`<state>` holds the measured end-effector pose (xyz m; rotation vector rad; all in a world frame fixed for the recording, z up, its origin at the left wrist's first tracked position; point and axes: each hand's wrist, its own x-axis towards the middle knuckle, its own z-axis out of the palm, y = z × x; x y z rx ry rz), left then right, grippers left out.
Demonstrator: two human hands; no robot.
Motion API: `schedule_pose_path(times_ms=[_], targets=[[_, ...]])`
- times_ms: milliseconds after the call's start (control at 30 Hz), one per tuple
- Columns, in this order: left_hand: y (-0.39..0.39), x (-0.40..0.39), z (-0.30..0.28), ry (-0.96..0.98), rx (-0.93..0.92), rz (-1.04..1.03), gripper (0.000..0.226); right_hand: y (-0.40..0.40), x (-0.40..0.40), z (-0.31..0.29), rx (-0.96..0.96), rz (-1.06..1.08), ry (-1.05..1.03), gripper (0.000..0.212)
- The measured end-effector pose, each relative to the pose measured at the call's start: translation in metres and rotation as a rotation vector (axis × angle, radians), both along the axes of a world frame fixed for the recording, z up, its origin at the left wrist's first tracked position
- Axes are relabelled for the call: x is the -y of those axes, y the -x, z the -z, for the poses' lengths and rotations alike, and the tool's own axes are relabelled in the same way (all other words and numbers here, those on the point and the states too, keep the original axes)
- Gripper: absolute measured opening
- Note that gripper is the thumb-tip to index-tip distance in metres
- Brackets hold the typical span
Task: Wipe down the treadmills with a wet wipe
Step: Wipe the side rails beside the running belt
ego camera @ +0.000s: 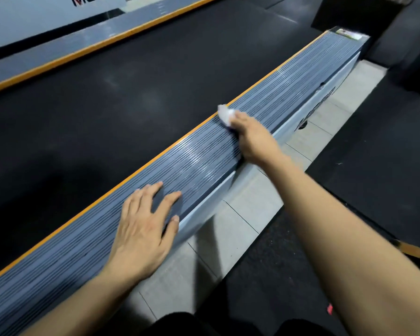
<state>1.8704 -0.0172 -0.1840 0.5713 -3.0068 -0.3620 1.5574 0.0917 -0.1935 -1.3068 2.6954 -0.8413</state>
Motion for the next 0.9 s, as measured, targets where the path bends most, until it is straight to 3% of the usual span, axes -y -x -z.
schedule_pose_path(times_ms=[100, 233, 333, 500, 633, 700, 900], targets=[[0.032, 0.002, 0.001, -0.019, -0.052, 0.066, 0.046, 0.002, -0.019, -0.003, -0.093, 0.043, -0.055, 0.030], [0.084, 0.002, 0.008, -0.046, -0.058, 0.131, 0.051, -0.073, -0.027, 0.012, -0.120, -0.184, 0.109, 0.046], [0.108, -0.005, 0.007, -0.035, -0.061, 0.142, 0.048, -0.074, -0.045, 0.023, -0.051, -0.246, 0.042, 0.056], [0.134, 0.001, 0.005, -0.027, -0.053, 0.187, 0.050, 0.028, -0.060, 0.010, -0.022, 0.170, -0.052, 0.057], [0.152, 0.021, 0.002, -0.059, -0.093, 0.187, 0.048, 0.040, -0.044, 0.006, -0.066, 0.240, -0.146, 0.049], [0.151, 0.025, 0.005, -0.058, -0.096, 0.199, 0.052, 0.015, -0.038, 0.014, -0.127, 0.180, -0.102, 0.047], [0.154, 0.020, 0.006, -0.066, -0.111, 0.182, 0.049, -0.038, -0.047, 0.010, -0.123, -0.261, -0.089, 0.053]])
